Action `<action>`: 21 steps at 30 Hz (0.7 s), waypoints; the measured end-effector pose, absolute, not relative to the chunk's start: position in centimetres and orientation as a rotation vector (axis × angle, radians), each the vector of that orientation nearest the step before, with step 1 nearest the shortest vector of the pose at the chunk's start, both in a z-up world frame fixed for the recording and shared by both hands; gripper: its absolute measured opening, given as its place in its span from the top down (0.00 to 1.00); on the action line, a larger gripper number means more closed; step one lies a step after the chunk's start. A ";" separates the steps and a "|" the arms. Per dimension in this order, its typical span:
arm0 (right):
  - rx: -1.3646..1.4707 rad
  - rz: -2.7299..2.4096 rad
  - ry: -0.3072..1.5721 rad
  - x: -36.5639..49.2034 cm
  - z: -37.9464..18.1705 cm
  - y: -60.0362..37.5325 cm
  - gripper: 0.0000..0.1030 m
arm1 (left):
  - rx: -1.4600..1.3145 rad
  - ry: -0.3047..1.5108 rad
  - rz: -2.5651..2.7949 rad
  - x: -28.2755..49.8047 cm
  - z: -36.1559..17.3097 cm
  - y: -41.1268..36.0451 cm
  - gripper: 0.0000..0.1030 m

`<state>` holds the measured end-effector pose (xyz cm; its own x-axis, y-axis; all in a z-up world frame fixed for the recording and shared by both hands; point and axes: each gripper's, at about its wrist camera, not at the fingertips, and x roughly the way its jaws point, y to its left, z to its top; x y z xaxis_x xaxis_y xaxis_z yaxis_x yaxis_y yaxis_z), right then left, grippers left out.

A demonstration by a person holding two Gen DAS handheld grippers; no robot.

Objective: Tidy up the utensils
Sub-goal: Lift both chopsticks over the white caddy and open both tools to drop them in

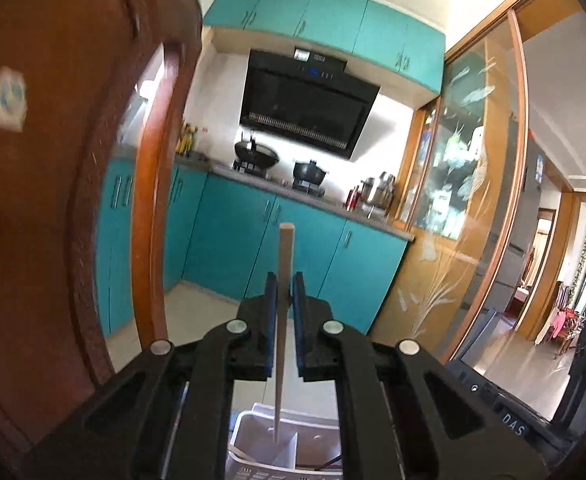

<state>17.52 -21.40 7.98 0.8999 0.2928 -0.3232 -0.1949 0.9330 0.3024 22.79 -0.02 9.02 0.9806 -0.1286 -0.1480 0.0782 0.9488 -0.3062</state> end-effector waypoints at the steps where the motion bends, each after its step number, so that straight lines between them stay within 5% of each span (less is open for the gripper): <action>1: 0.258 0.253 0.377 17.8 7.8 -21.2 0.94 | -0.294 0.191 -0.099 23.6 8.3 -0.4 0.92; 11: 0.157 0.242 0.403 17.0 6.1 -19.0 0.93 | -0.188 0.331 -0.087 25.4 3.9 -2.5 0.92; 15: 0.142 0.231 0.351 15.3 7.4 -19.4 0.81 | -0.146 0.326 -0.074 24.6 3.5 -2.8 0.91; 21: 0.106 0.289 0.276 10.6 8.7 -20.0 0.79 | -0.139 0.292 -0.070 21.5 3.4 -1.9 0.73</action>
<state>10.62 -20.04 8.72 0.9213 0.2950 -0.2532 -0.2662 0.9534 0.1420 21.47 -1.86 3.37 0.9553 -0.0885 -0.2822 0.0481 0.9880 -0.1470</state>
